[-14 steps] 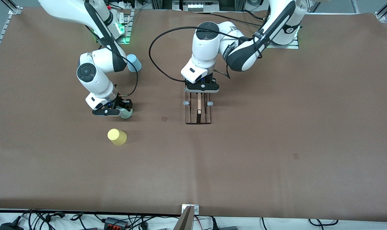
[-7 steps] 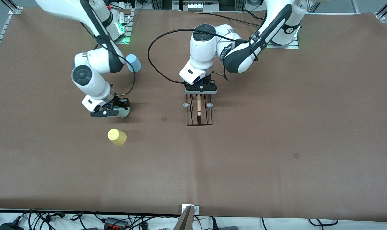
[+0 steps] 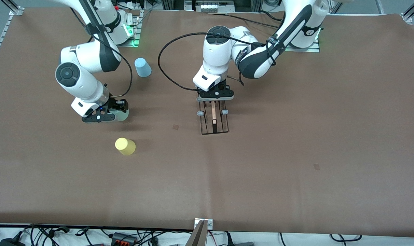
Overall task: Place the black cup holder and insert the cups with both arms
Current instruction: 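Lower the holder and open the left gripper while the right gripper lifts the cup, then move the teal cup onto a holder peg while the left gripper withdraws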
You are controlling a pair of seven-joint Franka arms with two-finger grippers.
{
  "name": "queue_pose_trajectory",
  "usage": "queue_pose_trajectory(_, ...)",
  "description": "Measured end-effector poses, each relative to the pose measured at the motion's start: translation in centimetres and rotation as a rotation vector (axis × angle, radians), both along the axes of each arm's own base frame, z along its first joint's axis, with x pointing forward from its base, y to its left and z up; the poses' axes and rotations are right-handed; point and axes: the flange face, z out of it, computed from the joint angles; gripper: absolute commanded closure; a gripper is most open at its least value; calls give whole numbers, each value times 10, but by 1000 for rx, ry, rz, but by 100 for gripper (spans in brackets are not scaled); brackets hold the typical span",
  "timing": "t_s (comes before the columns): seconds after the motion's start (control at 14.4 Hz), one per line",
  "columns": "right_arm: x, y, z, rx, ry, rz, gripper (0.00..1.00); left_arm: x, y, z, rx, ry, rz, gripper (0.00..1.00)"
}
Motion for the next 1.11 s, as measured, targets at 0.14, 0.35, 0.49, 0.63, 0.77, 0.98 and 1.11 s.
queue_pose_trajectory(0.14,4,1,14,6,-24,0,88,3,-1,4,-6,-7,2,12)
queue_pose_trajectory(0.35,6,4,38,-2,6,4,88,14,6,29,4,-42,-5,12)
queue_pose_trajectory(0.49,6,7,54,-6,25,5,88,25,27,63,63,-65,-24,15)
queue_pose_trajectory(0.63,6,15,68,-5,23,-11,88,35,54,102,151,-68,-79,17)
queue_pose_trajectory(0.77,-1,42,78,-4,11,-80,88,44,88,138,246,-45,-130,19)
queue_pose_trajectory(0.98,-31,120,86,-1,-3,-219,91,78,163,180,316,-30,-208,21)
queue_pose_trajectory(1.11,-56,177,91,7,-16,-305,91,101,215,190,322,0,-251,21)
